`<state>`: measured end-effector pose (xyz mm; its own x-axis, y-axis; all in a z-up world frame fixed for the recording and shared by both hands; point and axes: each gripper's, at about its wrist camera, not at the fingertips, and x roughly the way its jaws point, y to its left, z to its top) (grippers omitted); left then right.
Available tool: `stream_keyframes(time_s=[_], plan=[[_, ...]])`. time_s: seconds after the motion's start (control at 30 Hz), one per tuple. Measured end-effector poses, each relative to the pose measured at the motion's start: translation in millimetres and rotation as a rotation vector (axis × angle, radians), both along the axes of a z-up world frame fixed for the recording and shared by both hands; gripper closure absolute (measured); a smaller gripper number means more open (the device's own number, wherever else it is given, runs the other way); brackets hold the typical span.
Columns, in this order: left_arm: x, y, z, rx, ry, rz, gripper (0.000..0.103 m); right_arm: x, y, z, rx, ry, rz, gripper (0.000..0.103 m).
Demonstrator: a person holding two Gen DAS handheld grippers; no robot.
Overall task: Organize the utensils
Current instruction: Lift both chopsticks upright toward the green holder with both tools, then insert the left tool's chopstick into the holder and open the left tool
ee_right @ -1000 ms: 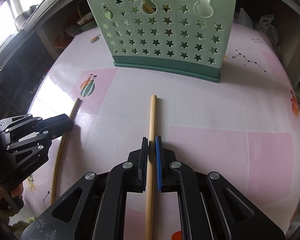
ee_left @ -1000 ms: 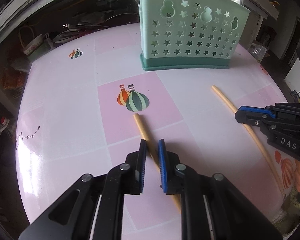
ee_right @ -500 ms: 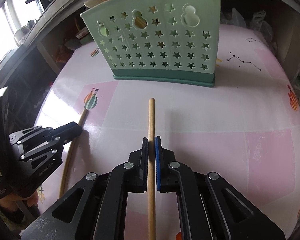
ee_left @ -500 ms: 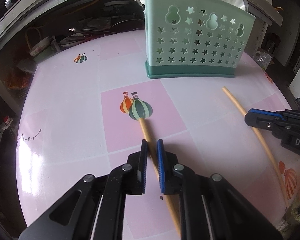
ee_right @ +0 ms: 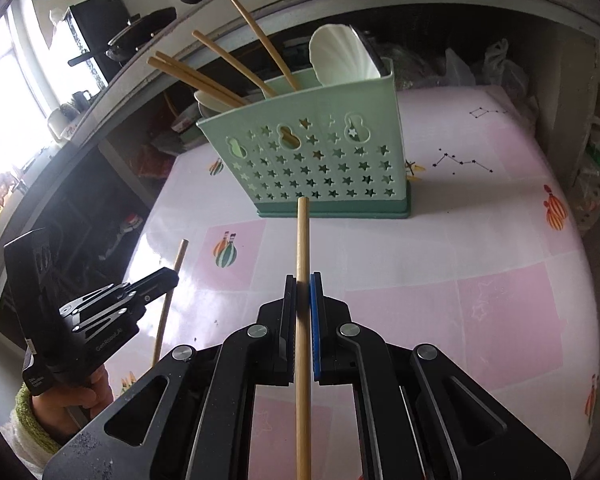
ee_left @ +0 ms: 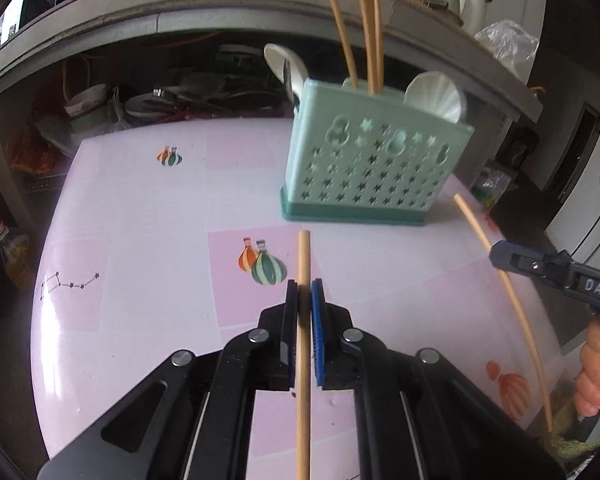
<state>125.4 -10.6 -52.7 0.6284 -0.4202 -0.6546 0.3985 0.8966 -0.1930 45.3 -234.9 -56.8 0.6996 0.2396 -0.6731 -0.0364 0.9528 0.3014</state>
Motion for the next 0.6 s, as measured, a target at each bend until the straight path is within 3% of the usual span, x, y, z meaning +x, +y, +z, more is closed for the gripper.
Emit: stream_keyframes(time_s=[0.27,0.6], plan=[[-26,18,64,-0.192,-0.178,-0.031,0.097,-11,-6,27,0.041,-0.076,-0.009,0.098],[-16,3,136,-0.243,-0.374,-0.094,0.097,-16,-11,37,0.049,-0.112,-0.023,0.098]])
